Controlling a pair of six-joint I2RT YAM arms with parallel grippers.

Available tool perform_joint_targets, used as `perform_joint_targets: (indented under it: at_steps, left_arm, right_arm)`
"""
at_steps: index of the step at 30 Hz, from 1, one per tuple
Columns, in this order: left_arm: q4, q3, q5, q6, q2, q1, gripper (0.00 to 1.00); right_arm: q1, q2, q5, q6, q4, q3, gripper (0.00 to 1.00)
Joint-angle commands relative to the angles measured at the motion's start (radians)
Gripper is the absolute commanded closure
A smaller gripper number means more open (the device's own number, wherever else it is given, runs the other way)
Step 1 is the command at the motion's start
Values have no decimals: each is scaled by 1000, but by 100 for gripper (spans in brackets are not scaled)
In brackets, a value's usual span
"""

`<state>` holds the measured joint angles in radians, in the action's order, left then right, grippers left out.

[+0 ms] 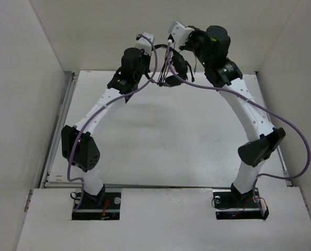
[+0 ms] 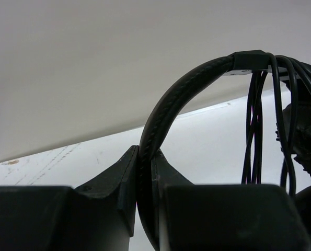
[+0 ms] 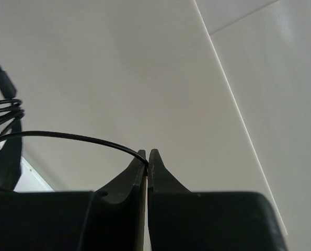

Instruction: Wrap the headphones

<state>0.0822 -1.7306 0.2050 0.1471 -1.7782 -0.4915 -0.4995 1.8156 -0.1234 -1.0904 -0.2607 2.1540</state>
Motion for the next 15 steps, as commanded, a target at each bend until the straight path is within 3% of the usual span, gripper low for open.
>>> perform_joint_targets:
  at_steps: [1, 8, 15]
  left_arm:
    - [37, 29, -145, -47, 137, -29, 100]
    - [-39, 55, -372, -60, 209, -87, 100]
    - [-67, 34, -395, -86, 227, -94, 100]
  right_arm:
    - [37, 22, -16, 6, 120, -6, 100]
    - [63, 66, 14, 52, 118, 3, 100]
    - [95, 57, 47, 133, 87, -51, 99]
